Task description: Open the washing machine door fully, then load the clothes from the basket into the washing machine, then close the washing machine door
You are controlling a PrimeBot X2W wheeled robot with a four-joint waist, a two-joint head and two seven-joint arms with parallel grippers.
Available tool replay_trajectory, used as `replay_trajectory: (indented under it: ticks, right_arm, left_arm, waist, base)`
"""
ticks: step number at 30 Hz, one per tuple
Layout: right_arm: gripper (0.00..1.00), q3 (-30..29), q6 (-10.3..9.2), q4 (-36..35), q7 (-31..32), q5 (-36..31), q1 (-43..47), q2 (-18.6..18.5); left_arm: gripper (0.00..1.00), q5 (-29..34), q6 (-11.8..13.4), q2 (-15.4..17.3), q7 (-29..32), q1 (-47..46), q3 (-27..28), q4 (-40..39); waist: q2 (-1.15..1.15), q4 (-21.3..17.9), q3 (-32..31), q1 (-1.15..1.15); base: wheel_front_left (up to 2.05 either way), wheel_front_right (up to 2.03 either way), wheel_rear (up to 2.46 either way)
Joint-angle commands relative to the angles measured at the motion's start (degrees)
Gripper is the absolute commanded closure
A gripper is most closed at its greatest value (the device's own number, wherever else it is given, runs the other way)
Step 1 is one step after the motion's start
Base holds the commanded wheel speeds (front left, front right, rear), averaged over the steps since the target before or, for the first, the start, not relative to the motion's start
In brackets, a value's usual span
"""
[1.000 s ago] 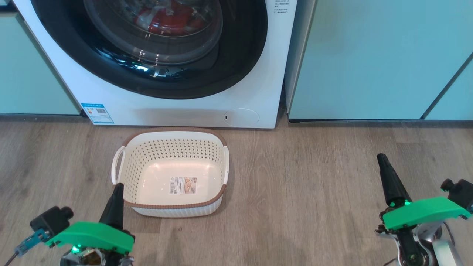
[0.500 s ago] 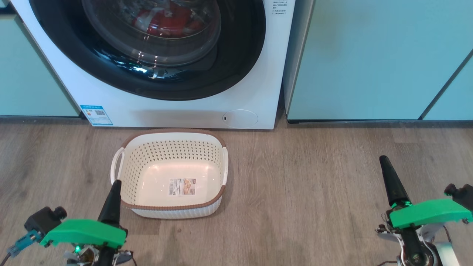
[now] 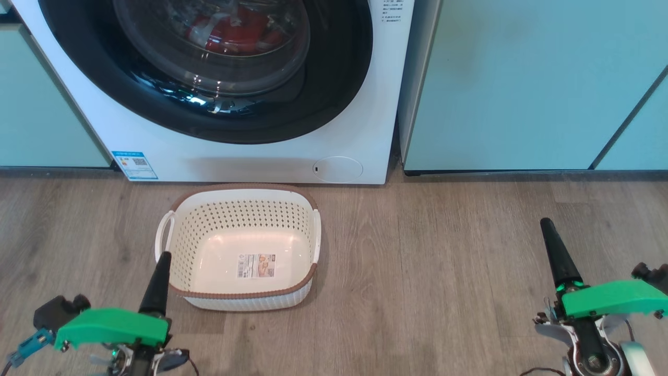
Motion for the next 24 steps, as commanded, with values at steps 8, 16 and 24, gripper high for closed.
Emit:
replay_trajectory:
  ticks: [8,16,24]
  right_arm:
    - [1.00,0.6,0.00,-1.0,0.8,6.0,-3.5,-1.0]
    - [1.00,0.5,-0.01,-0.2,1.3,11.0,-3.8,-1.0]
    - [1.00,0.3,-0.01,0.6,1.9,16.0,-4.1,-1.1]
  left_arm:
    - [1.00,-5.9,-1.1,0.0,1.4,-4.1,2.4,-0.8]
    - [1.00,-11.0,-1.7,-0.3,2.5,-4.7,3.2,-0.1]
    - [1.00,-16.0,-2.2,-0.6,3.6,-5.3,4.0,0.5]
  waist:
    - [0.00,-0.1,-0.2,0.00]
    - [0.00,-0.3,-0.3,0.00]
    - [0.00,-0.4,-0.5,0.00]
  base:
    - [0.00,0.00,0.00]
    - [0.00,0.00,0.00]
    - [0.00,0.00,0.00]
